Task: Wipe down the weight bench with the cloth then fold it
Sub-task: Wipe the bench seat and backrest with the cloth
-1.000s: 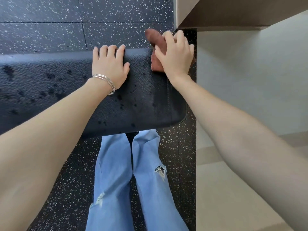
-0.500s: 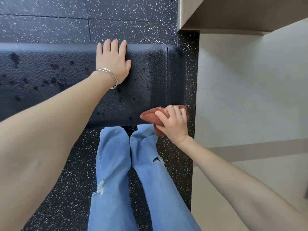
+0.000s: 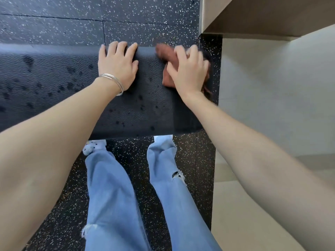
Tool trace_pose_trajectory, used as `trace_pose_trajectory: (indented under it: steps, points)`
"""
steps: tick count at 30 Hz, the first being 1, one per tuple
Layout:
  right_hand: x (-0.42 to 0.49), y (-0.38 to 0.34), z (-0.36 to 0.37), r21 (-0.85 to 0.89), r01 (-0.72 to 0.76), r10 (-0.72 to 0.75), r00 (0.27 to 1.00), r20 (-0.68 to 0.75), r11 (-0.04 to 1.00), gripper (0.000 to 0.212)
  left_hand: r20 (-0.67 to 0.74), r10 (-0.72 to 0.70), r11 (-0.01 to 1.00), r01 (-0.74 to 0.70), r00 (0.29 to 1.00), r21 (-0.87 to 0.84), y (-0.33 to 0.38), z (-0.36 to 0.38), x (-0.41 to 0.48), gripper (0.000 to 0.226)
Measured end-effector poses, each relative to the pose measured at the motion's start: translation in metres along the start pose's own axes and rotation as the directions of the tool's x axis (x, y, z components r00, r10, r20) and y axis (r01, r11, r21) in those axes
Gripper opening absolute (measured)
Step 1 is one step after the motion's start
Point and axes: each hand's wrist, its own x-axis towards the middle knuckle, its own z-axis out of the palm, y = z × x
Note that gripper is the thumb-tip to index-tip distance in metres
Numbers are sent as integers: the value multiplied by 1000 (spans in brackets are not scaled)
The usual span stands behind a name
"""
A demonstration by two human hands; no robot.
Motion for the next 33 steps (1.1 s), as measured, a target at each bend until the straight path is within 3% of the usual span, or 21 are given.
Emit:
trace_pose_trajectory:
  steps: [4, 6, 8, 9, 11, 12, 14, 16, 17, 19, 22, 25, 27, 28, 29, 31, 33]
  points:
    - [-89, 8, 1, 14, 115, -115, 993, -9, 993, 26, 33, -1, 1000, 0, 999, 25, -30, -4, -3, 49]
    - [-116, 25, 2, -37, 275, -273, 961, 43, 961, 32, 40, 36, 999, -37, 999, 37, -44, -6, -5, 50]
    - [-120, 42, 3, -57, 312, -307, 948, 90, 948, 37, 41, 75, 996, -77, 996, 50, -60, -7, -10, 52]
    - [-118, 44, 3, -57, 233, -228, 970, 89, 971, 36, 42, 93, 994, -96, 995, 53, -67, -7, -12, 53]
    - [-117, 32, 5, -33, -80, 82, 993, 81, 996, 33, 48, 128, 990, -131, 991, 53, -75, -7, -13, 55]
    - [-119, 18, 7, -20, -254, 255, 964, 81, 967, 33, 54, 141, 988, -144, 988, 52, -78, -7, -14, 56]
    - [-121, -18, 15, -2, -546, 546, 837, 48, 838, 34, 69, 162, 985, -165, 984, 50, -81, -6, -14, 57]
    - [-120, -52, 20, 37, -690, 691, 723, 3, 723, 35, 76, 184, 981, -188, 980, 54, -83, -4, -15, 59]
    - [-119, -68, 22, 52, -707, 708, 706, -3, 706, 35, 76, 196, 978, -200, 978, 53, -84, -4, -15, 60]
    - [-120, -99, 24, 54, -667, 668, 744, -14, 743, 33, 74, 219, 974, -223, 973, 48, -88, -5, -14, 60]
    - [-138, -139, 21, 41, -487, 488, 873, -11, 872, 28, 80, 249, 966, -253, 965, 52, -96, -6, -17, 62]
    - [-159, -135, 15, -3, -84, 84, 996, -6, 996, 26, 94, 296, 947, -304, 951, 100, -102, -8, -17, 67]
    - [-165, -107, 10, -57, 164, -162, 986, 33, 985, 26, 106, 322, 934, -334, 941, 129, -109, -9, -16, 70]
    - [-164, -91, 8, -81, 181, -176, 982, 65, 980, 27, 106, 330, 929, -343, 938, 139, -112, -9, -16, 70]
    - [-160, -77, 6, -86, 113, -104, 989, 102, 990, 29, 103, 335, 926, -348, 937, 150, -115, -8, -15, 71]
    - [-140, -61, 7, -101, -196, 207, 971, 118, 975, 33, 102, 341, 922, -353, 935, 156, -116, -7, -15, 71]
    - [-105, -63, 13, -61, -538, 541, 841, 31, 841, 36, 101, 333, 928, -345, 937, 141, -114, -6, -16, 70]
